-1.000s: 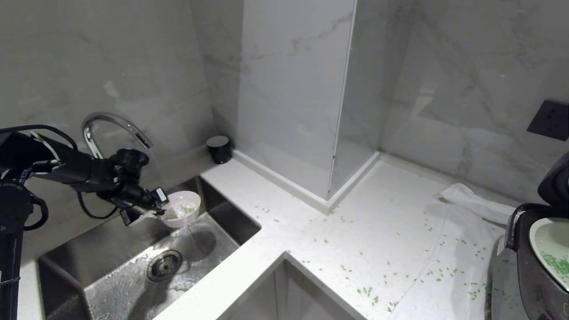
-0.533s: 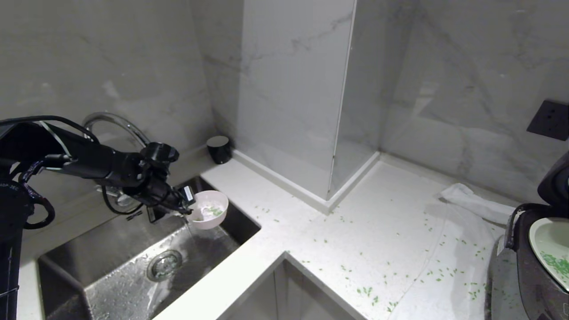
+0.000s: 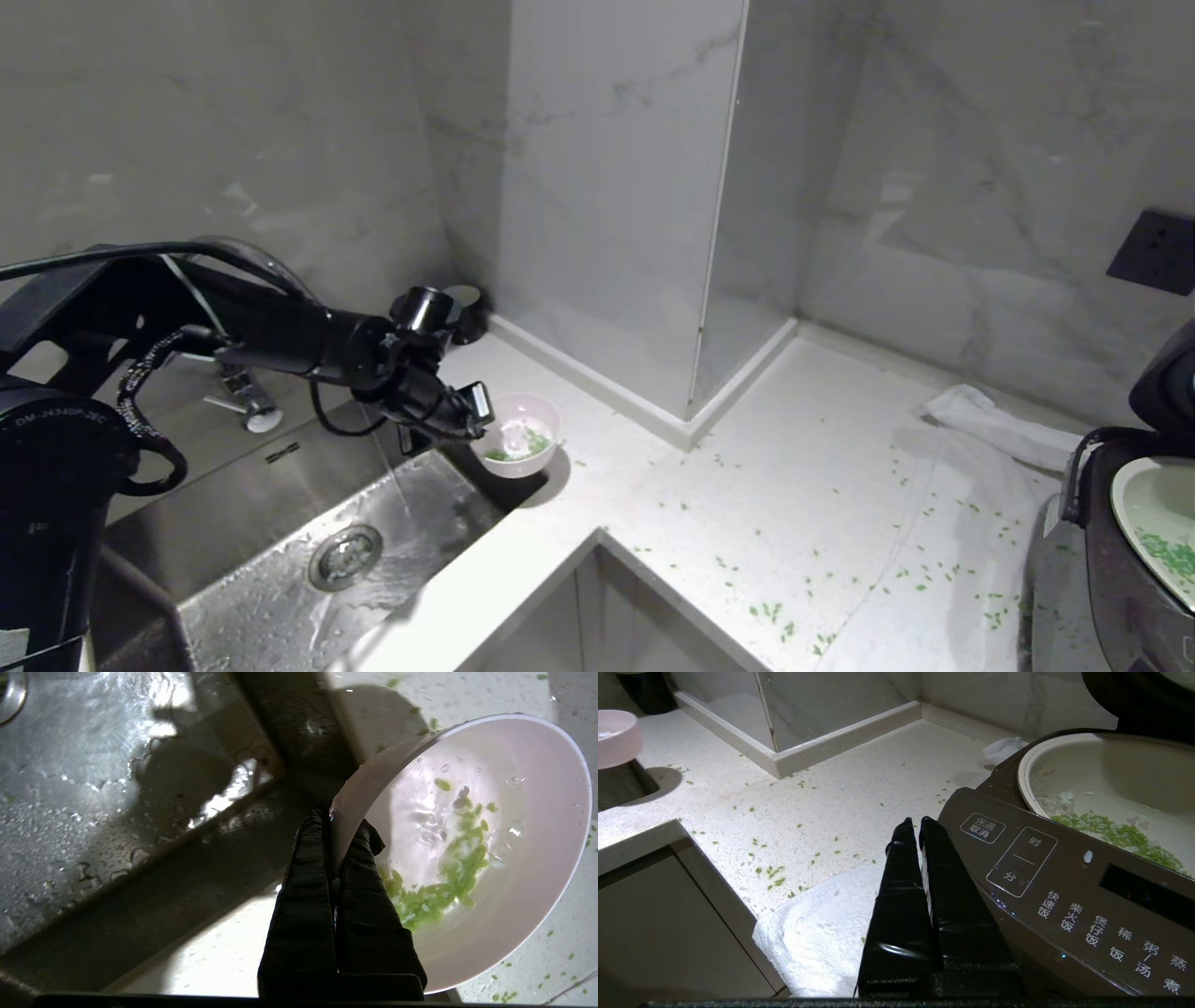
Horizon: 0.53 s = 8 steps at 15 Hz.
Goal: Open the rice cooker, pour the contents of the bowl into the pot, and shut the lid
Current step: Place the bowl on the table
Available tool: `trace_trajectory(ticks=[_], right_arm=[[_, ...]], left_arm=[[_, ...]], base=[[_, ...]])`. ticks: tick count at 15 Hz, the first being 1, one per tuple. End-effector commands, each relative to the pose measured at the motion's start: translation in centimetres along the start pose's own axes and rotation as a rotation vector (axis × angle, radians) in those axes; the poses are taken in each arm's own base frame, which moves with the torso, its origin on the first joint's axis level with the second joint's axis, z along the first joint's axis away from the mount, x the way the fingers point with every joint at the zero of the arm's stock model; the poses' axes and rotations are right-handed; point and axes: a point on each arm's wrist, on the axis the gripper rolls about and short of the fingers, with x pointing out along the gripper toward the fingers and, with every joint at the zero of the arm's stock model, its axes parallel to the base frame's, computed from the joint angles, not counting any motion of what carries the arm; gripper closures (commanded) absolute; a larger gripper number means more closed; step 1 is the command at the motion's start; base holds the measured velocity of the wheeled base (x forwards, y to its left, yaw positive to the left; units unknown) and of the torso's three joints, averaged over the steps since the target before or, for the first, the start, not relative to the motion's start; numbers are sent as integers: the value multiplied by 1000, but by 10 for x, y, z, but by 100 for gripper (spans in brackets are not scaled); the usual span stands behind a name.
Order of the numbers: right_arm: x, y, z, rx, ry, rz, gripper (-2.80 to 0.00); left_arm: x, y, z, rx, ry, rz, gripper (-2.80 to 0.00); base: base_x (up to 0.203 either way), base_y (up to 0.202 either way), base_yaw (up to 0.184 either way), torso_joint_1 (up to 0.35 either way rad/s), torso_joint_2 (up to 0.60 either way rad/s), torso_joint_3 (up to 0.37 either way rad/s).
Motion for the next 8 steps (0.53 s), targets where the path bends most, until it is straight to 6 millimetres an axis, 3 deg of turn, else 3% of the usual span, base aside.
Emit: trace_trajectory(ticks=[1,8], right_arm=[[0,0,0,0,1,1,0],[0,0,0,0,1,1,0]], left_arm=[[22,-24,-11,35,4,2,0],[53,-79,-46,71,41,-3,0]], base=[[0,0,0,0,0,0],[0,0,0,0,0,0]])
